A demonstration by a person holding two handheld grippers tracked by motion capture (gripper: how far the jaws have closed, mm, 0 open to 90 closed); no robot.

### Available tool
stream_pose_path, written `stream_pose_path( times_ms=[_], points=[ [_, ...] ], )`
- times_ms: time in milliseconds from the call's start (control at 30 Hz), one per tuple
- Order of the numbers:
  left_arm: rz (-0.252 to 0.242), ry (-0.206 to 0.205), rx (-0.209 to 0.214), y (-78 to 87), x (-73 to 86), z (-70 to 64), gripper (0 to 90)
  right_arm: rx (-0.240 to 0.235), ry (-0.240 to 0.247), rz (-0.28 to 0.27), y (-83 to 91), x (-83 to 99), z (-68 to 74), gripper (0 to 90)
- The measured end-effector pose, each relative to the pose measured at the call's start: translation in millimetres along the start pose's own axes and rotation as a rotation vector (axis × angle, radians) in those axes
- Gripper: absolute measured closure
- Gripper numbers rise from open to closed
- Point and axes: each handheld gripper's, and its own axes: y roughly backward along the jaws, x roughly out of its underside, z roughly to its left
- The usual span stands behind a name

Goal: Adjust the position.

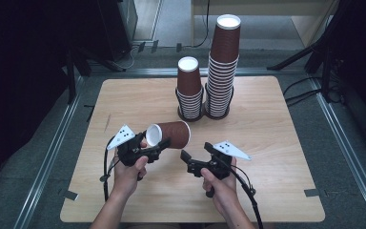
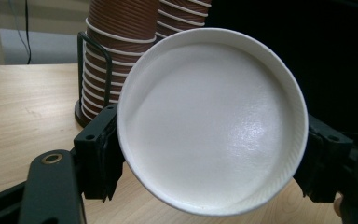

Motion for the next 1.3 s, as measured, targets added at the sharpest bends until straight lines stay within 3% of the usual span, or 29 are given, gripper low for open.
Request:
stream_pose_path(
  times_ms=[100,133,167,200,233,267,300,333,367,567,667,700,733,1000,1033,1300],
  points=[
    [0.001,-0.001,0.0,-1.6,1.4,-0.5,22.8,-0.025,-0.118,0.006,1.8,0.7,-3.7,0.0],
    [0.001,-0.001,0.0,-1.6,1.4,-0.5,22.8,-0.025,-0.118,0.006,1.8,0.7,-3.7,0.0],
    [0.003,-0.002,0.002,-2.2,2.0,-1.1,22.8,-0.038,-0.196,0.016,1.2,3.3,-5.3,0.0],
    [0.002,-0.002,0.004,-2.9,2.6,-1.8,22.8,-0.038,-0.196,0.016,1.2,3.3,-5.3,0.0],
    [0.002,-0.005,0.004,-3.5,2.9,-2.4,22.8,-0.043,-0.278,0.015,0.5,5.7,-7.2,0.0],
    [0.004,-0.01,0.006,-3.8,3.2,-2.7,22.8,-0.043,-0.278,0.015,0.5,5.7,-7.2,0.0],
    [-0.001,-0.007,0.005,-4.9,4.0,-3.8,22.8,-0.055,-0.38,0.012,-0.9,7.2,-9.0,0.0],
    [-0.001,-0.007,0.005,-4.9,4.0,-3.8,22.8,-0.055,-0.38,0.012,-0.9,7.2,-9.0,0.0],
    [0.001,-0.011,0.004,-5.2,4.6,-4.0,22.8,-0.065,-0.483,0.014,-2.4,8.5,-9.6,0.0],
    [-0.005,-0.011,0.002,-6.3,6.3,-4.8,22.8,-0.079,-0.684,0.014,-7.8,11.1,-4.1,0.0],
    [-0.006,-0.015,0.002,-6.3,6.6,-5.2,22.8,-0.082,-0.737,0.016,-9.9,11.9,-3.0,0.0],
    [-0.008,-0.019,0.001,-6.4,6.9,-5.6,22.8,-0.087,-0.817,0.019,-12.3,13.1,-2.2,0.0],
    [-0.008,-0.019,0.001,-6.4,6.9,-5.6,22.8,-0.087,-0.817,0.019,-12.3,13.1,-2.2,0.0],
    [-0.017,-0.034,-0.01,-8.0,9.2,-9.0,22.8,-0.166,-1.08,0.007,-26.8,16.5,4.2,0.0],
    [-0.017,-0.034,-0.01,-8.0,9.2,-9.0,22.8,-0.166,-1.08,0.007,-26.8,16.5,4.2,0.0],
    [-0.017,-0.063,-0.015,-10.0,11.2,-14.2,22.8,-0.205,-1.214,-0.004,-36.7,17.5,4.8,0.0]
  ],
)
